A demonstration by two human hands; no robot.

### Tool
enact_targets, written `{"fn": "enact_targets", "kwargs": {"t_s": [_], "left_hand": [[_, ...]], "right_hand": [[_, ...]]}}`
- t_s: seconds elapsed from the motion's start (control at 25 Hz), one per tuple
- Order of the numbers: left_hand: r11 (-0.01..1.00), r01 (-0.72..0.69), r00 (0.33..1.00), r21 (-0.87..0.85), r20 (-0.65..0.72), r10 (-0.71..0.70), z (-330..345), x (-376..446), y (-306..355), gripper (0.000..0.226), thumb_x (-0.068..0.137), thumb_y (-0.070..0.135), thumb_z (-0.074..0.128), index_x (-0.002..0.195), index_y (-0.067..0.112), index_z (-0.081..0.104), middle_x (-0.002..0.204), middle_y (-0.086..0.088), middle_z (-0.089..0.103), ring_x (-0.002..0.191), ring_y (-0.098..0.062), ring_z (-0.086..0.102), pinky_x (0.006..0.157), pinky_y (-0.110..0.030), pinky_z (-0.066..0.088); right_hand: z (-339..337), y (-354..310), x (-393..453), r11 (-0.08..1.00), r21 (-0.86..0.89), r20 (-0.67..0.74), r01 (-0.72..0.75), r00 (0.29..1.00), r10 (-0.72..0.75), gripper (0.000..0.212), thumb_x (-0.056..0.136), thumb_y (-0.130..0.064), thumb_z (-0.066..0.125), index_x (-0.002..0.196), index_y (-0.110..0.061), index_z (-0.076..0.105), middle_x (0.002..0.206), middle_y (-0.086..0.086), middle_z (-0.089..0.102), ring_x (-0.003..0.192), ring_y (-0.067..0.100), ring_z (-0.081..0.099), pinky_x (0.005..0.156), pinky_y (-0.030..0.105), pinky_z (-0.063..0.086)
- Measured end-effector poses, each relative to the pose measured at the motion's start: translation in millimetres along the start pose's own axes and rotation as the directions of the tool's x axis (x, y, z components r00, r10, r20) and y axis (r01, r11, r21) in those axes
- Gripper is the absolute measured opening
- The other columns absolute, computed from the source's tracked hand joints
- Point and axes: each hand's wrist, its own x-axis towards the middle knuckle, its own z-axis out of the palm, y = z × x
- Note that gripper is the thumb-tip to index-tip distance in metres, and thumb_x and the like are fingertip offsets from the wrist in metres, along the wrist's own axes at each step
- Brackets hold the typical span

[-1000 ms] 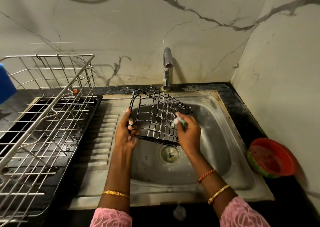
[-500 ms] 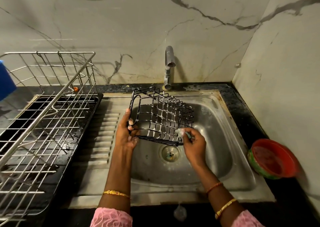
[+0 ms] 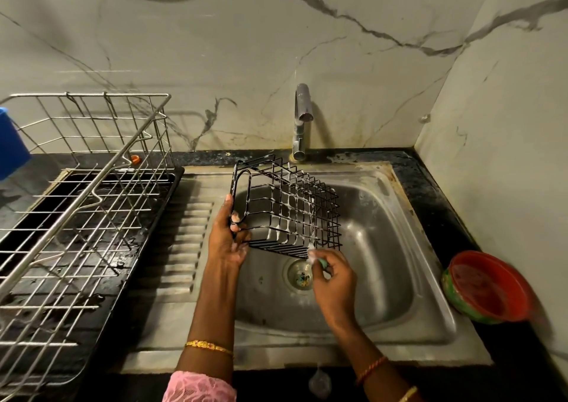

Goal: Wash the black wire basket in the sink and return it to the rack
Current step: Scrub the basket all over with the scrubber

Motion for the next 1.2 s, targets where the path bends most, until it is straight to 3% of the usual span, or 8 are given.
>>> {"fn": "enact_targets", "kwargs": {"t_s": [0.16, 0.28, 0.4, 0.56, 0.72, 0.84, 0.96, 1.2], "left_hand": [[1.000, 0.021, 1.000, -0.021, 0.017, -0.021, 3.4, -3.9, 2.9, 0.050, 0.093, 0.037, 0.051, 0.047, 0.018, 0.058, 0.033, 0.006, 0.040, 0.021, -0.004, 0.028, 0.023, -0.011, 0.014], [0.999, 0.018, 0.998, 0.044, 0.055, -0.020, 7.4, -7.8, 3.9, 0.034, 0.094, 0.037, 0.050, 0.072, 0.015, 0.063, 0.037, 0.007, 0.044, 0.024, -0.002, 0.031, 0.024, -0.010, 0.019], [0.997, 0.003, 0.998, 0.071, 0.060, -0.008, 7.0, -7.8, 3.9, 0.026, 0.093, 0.038, 0.051, 0.083, 0.015, 0.058, 0.040, 0.009, 0.046, 0.025, -0.001, 0.033, 0.024, -0.010, 0.022], [0.999, -0.018, 0.999, 0.037, 0.027, 0.017, 6.9, -4.5, 8.0, 0.046, 0.093, 0.037, 0.051, 0.053, 0.018, 0.061, 0.035, 0.007, 0.042, 0.023, -0.002, 0.030, 0.026, -0.010, 0.015], [1.000, -0.018, 0.999, 0.006, 0.042, 0.017, 5.8, -3.1, 8.9, 0.053, 0.091, 0.039, 0.049, 0.044, 0.016, 0.059, 0.031, 0.006, 0.038, 0.020, -0.003, 0.026, 0.027, -0.011, 0.010], [1.000, -0.008, 0.999, 0.012, 0.042, 0.008, 4.7, -4.0, 8.8, 0.048, 0.088, 0.040, 0.052, 0.046, 0.017, 0.057, 0.031, 0.006, 0.039, 0.019, -0.003, 0.026, 0.025, -0.011, 0.011], [1.000, -0.008, 0.999, 0.018, 0.033, 0.007, 6.0, -5.2, 9.6, 0.039, 0.081, 0.040, 0.058, 0.050, 0.019, 0.047, 0.031, 0.004, 0.039, 0.020, -0.003, 0.026, 0.024, -0.011, 0.011], [0.998, 0.008, 1.000, 0.059, 0.016, -0.009, 11.1, -7.3, 11.3, 0.058, 0.092, 0.042, 0.050, 0.040, 0.019, 0.046, 0.028, 0.005, 0.034, 0.020, -0.004, 0.025, 0.024, -0.011, 0.010]], "right_hand": [[2.8, -23.1, 45.9, 0.999, -0.019, -0.015, 0.033, 0.999, -0.034, 0.021, 0.079, 0.008, 0.062, 0.089, -0.010, 0.067, 0.092, -0.005, 0.062, 0.086, 0.011, 0.062, 0.076, 0.031, 0.056], [10.2, -55.4, 94.7, 1.000, -0.013, 0.054, 0.019, 0.998, -0.019, 0.020, 0.084, 0.000, 0.061, 0.102, -0.007, 0.064, 0.098, -0.002, 0.058, 0.087, 0.014, 0.060, 0.065, 0.015, 0.052], [18.6, -63.1, 127.9, 0.997, -0.062, 0.005, -0.037, 0.999, 0.037, 0.023, 0.086, -0.004, 0.060, 0.109, -0.006, 0.062, 0.106, 0.005, 0.062, 0.087, 0.015, 0.058, 0.058, 0.010, 0.045], [12.0, -33.6, 102.0, 1.000, -0.001, -0.020, 0.008, 1.000, -0.008, 0.024, 0.084, 0.004, 0.060, 0.106, -0.004, 0.063, 0.105, 0.008, 0.064, 0.096, 0.020, 0.062, 0.068, 0.011, 0.051], [2.1, -9.3, 38.5, 0.991, -0.030, -0.020, 0.127, 0.992, -0.127, 0.020, 0.083, 0.003, 0.063, 0.098, -0.008, 0.069, 0.099, 0.000, 0.063, 0.093, -0.003, 0.058, 0.082, 0.013, 0.050], [1.0, -12.9, 26.8, 0.986, -0.058, -0.024, 0.155, 0.987, -0.157, 0.022, 0.081, 0.008, 0.063, 0.096, -0.007, 0.070, 0.096, -0.001, 0.062, 0.090, -0.008, 0.058, 0.080, 0.009, 0.048], [6.2, -38.9, 63.3, 0.993, -0.034, -0.033, 0.116, 0.993, -0.117, 0.022, 0.083, 0.006, 0.060, 0.100, -0.005, 0.066, 0.098, -0.003, 0.058, 0.084, 0.000, 0.058, 0.072, 0.005, 0.048], [15.1, -69.0, 124.0, 0.995, -0.038, -0.095, 0.093, 0.991, -0.096, 0.021, 0.086, 0.002, 0.059, 0.107, 0.004, 0.062, 0.108, 0.013, 0.062, 0.092, 0.013, 0.055, 0.066, -0.004, 0.042]]}}
